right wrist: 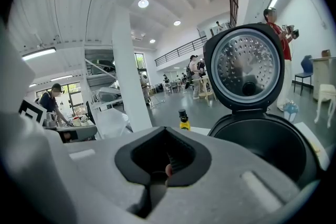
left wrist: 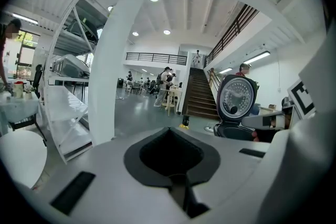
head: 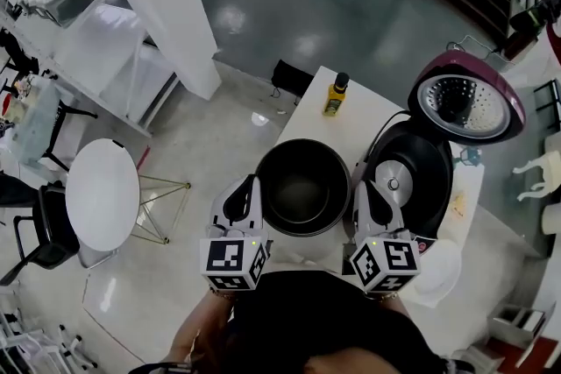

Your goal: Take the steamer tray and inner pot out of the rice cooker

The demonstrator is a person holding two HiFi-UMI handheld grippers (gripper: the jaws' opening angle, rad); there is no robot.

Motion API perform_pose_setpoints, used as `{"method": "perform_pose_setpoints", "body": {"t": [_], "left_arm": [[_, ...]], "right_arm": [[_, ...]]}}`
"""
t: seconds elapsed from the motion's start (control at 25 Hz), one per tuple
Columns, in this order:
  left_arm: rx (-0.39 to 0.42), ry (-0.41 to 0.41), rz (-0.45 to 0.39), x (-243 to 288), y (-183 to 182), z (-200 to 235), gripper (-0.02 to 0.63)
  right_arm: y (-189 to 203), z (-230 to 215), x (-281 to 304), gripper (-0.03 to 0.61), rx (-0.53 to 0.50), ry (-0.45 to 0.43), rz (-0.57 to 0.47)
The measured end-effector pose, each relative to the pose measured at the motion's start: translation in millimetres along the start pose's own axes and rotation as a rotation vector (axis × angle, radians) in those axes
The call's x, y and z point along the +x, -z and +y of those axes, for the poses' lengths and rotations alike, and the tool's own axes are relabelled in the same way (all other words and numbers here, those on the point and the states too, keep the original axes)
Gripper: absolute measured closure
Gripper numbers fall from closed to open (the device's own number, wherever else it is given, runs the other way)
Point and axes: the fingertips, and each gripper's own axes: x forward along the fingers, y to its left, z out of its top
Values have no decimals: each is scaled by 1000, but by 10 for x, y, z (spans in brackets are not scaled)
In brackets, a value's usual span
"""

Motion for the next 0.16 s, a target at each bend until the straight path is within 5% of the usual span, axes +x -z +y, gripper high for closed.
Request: {"method": "perform_pose_setpoints", "body": {"t": [0.16], "left_arm": [[-1,-9,4,1,1,63,611]], "right_arm": [[6,18,23,572,-10,6,-3]]}}
